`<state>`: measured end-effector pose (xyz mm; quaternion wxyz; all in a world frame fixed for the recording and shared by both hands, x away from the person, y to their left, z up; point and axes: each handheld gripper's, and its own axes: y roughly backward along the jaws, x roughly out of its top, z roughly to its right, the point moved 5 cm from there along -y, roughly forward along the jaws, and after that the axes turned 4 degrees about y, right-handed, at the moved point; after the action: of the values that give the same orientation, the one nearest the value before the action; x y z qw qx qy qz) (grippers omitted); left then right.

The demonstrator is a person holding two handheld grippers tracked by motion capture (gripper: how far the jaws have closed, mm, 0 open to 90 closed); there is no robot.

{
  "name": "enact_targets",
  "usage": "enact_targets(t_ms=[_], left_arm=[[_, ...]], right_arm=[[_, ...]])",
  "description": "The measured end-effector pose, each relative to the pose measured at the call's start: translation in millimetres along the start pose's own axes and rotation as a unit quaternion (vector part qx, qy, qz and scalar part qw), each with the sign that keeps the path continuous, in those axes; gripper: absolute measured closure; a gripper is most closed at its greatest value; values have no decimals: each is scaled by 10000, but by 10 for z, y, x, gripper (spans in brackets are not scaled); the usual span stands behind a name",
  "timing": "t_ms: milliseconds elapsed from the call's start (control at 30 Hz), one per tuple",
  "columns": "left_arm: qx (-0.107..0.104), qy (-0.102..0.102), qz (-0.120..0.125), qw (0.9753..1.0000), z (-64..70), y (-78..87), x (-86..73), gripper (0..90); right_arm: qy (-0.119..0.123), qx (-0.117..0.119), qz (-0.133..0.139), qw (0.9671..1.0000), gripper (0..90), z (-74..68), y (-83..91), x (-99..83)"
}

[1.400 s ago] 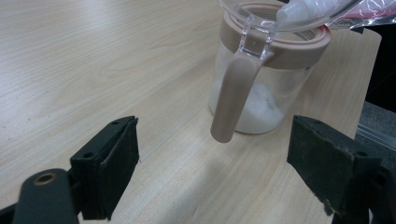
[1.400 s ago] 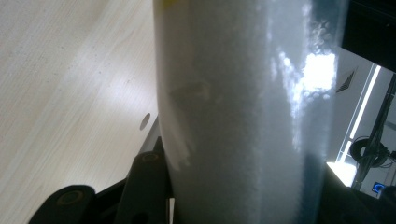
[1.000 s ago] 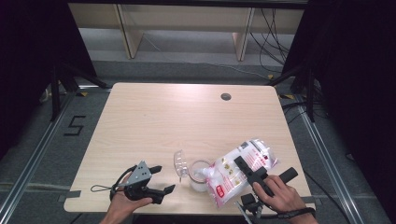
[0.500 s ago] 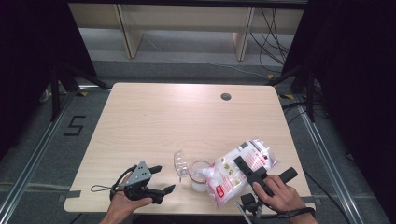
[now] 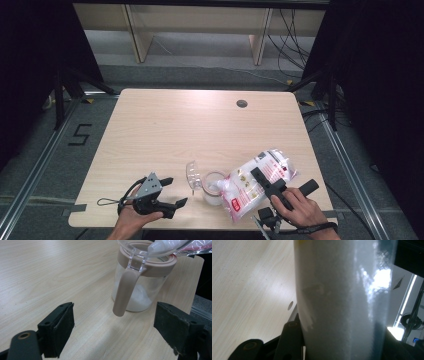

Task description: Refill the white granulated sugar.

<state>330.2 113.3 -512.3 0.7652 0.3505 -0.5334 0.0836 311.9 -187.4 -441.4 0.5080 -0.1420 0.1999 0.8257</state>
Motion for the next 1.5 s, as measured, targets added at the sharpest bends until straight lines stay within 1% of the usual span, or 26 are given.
enact_targets(t_ms=[67,100,200,267,300,333,400,433,467,500,600,633,667,700,800,867,967,1067,1167,1233,1333,1367,1400,1433,1467,1500], left_arm=[[1,7,1,10000,-1,-1,1,161],[-2,4,-2,10000,0,0,0,161],[-1,-1,-1,10000,-1,-1,1,161],[3,27,-8,10000,3,-2,-2,161],[25,-16,-35,10000,-5,1,-5,161],[6,23,-9,10000,3,-3,-2,161],[15,10,-24,10000,-1,-1,-3,161],[5,26,1,10000,5,-1,-1,161],[19,21,-18,10000,4,4,0,161],[1,-6,-6,10000,0,2,2,161],[-1,31,2,10000,4,-2,-1,161],[1,26,-14,10000,4,-1,-1,161],[21,-6,-31,10000,-4,0,-3,161],[-2,31,-2,10000,6,-3,-1,161],[-2,-9,-3,10000,-1,0,2,161],[9,25,-11,10000,3,-3,-3,161],[3,1,-13,10000,3,-4,-1,161],[5,22,-10,10000,4,-4,-3,161],[3,21,-10,10000,4,-3,-2,161],[8,-12,-21,10000,1,-2,-3,161],[6,20,-9,10000,4,-4,-2,161],[7,-15,-19,10000,1,-2,-2,161],[5,-2,-16,10000,3,-4,-2,161],[12,45,-1,10000,9,-7,-2,161],[3,-5,-22,10000,3,-3,-2,161],[2,-5,-14,10000,4,-4,-2,161]], right_arm=[[-15,37,-2,10000,644,4,0,-1],[-17,-3,-4,10000,644,4,-1,-1],[-14,27,-11,10000,644,7,2,-5],[47,28,-4,10000,644,15,1,-8],[95,22,7,10000,644,20,-1,-10],[108,15,14,9999,644,21,-3,-11],[87,29,5,10000,645,16,-2,-11],[-5,34,-11,10000,644,4,2,-6],[80,25,15,10000,644,18,-1,-9],[96,16,17,10000,644,22,-3,-11],[104,11,10,9999,644,26,0,-15],[-15,-4,-3,10000,645,13,5,-14],[-50,1,-21,10000,645,8,7,-18],[-29,-3,-24,10000,645,10,6,-18],[-45,2,-31,10000,645,6,8,-23],[-38,11,-31,10000,645,5,8,-23],[-65,26,-35,10000,645,2,8,-24],[-31,17,-12,10000,645,3,4,-19],[107,36,-6,9999,645,17,-2,-25],[118,42,-11,9999,646,18,-2,-26],[157,42,-36,9999,646,20,1,-31],[131,48,-40,9999,646,18,3,-32],[-2,53,-56,10000,646,3,8,-30],[-3,56,-68,10000,646,2,9,-32],[5,60,-77,10000,646,2,8,-31],[7,63,-75,10000,646,1,7,-30]])
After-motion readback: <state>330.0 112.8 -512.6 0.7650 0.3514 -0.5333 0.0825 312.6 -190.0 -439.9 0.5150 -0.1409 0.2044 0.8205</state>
